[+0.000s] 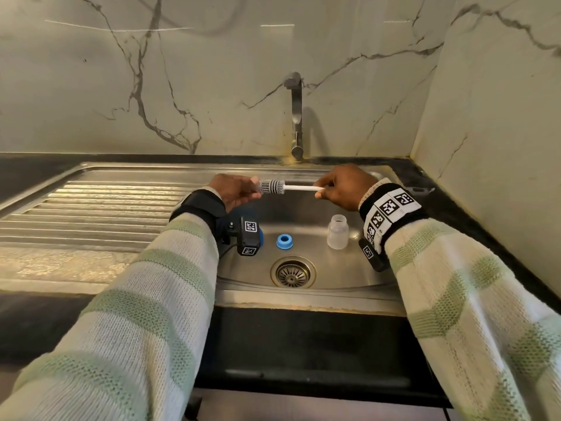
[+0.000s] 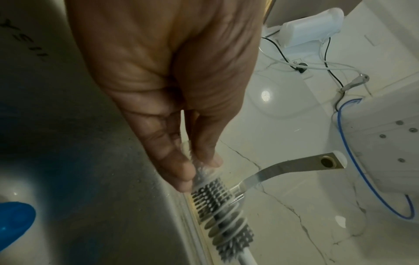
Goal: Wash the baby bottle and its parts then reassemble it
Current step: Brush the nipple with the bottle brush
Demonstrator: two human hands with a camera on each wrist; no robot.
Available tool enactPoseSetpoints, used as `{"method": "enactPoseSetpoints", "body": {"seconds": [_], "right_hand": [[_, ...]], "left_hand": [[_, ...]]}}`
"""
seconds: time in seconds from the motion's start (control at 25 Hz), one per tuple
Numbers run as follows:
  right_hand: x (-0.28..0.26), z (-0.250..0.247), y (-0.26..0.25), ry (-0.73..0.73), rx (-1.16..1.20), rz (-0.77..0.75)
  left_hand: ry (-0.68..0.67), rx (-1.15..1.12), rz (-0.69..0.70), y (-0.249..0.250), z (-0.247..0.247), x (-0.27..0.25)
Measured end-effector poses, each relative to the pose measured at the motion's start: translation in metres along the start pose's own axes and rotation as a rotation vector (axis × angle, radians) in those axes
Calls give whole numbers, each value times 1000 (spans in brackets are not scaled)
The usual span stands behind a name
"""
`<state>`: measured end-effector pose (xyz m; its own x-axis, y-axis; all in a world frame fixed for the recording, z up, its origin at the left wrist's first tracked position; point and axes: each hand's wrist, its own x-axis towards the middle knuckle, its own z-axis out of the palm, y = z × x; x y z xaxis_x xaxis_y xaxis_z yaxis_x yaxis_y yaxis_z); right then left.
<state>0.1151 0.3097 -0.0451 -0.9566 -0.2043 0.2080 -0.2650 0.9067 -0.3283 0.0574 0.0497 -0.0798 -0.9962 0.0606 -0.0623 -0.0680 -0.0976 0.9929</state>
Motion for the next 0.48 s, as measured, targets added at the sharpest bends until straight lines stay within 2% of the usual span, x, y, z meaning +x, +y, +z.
{"method": "enactPoseSetpoints", "body": {"seconds": [0.08,0.16,0.28,0.4,0.48], "right_hand": [[-2,-3,-4,20,-44,-18],[-4,-6,-7,44,-74,-40],[-7,-10,-7,119,-44,-51],[-5,-10,-7,61,-7,-42],[-4,-8,-7,25,-48,-37]], "left_hand": [[-8,19,-55,0,0,-3],[-31,21,-39,1,3,-3],[-45,-2,130,5,9,0],[-65,94,269,6,10,4],[-98,122,284,2,10,5]]}}
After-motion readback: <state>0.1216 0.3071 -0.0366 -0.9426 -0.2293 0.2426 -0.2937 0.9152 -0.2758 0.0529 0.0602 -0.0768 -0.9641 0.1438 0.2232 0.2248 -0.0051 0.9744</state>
